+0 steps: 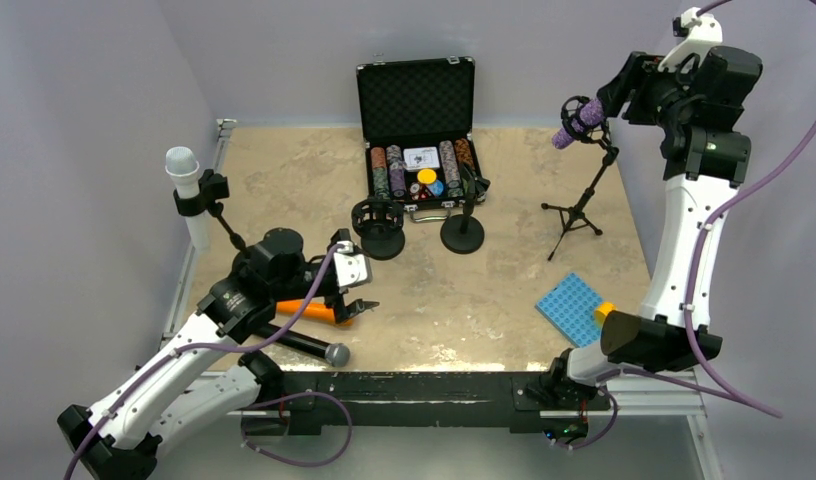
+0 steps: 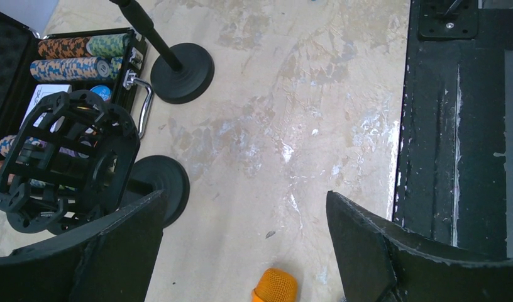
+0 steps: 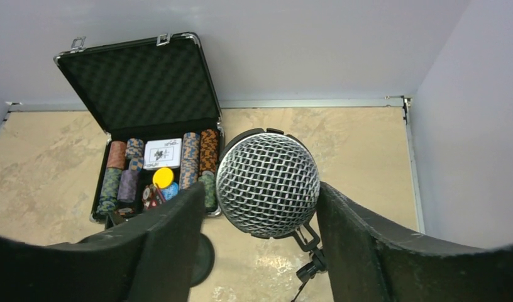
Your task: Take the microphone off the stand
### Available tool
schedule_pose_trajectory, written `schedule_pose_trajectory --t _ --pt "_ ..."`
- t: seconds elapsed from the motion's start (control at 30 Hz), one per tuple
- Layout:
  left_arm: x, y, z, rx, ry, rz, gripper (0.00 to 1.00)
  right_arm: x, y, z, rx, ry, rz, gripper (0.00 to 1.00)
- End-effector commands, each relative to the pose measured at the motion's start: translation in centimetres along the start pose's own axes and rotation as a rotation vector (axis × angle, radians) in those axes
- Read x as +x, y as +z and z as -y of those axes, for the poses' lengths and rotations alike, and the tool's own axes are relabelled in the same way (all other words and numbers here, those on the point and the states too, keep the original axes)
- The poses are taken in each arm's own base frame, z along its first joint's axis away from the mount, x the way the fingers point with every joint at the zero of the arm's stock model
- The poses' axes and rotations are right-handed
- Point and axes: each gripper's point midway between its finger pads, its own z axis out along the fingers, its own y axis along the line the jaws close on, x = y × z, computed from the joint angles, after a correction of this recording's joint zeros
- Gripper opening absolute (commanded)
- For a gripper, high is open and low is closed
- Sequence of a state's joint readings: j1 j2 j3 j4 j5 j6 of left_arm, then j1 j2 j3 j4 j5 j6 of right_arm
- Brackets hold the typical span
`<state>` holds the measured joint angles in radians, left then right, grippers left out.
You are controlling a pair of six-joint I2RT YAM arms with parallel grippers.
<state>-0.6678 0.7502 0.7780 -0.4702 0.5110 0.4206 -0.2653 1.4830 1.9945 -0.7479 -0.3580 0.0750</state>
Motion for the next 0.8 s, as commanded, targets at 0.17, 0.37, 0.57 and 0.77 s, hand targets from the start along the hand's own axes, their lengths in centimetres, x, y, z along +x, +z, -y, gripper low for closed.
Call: schedule_pose_trajectory --t 0.17,0.37,0.57,0.77 --pt "-1.6 0.2 -0.3 -0.008 0.000 0.076 1.00 -0.9 0.3 -0.4 -0.040 -0.041 0.021 0.55" --pt "-1.7 0.3 -0.3 -0.004 -0.003 0.084 1.00 1.0 1.5 0.6 -0.022 -0.031 -0.032 0.73" --pt "-1.6 0.2 -0.4 -0.012 0.002 0.079 1.00 0.6 1.8 0.6 -0.028 -0.047 -0.026 0.60" --pt "-1.5 0.3 -0.3 -0.007 -0.004 0.081 1.00 -0.3 0.1 -0.9 -0.088 -0.112 0.001 0.18"
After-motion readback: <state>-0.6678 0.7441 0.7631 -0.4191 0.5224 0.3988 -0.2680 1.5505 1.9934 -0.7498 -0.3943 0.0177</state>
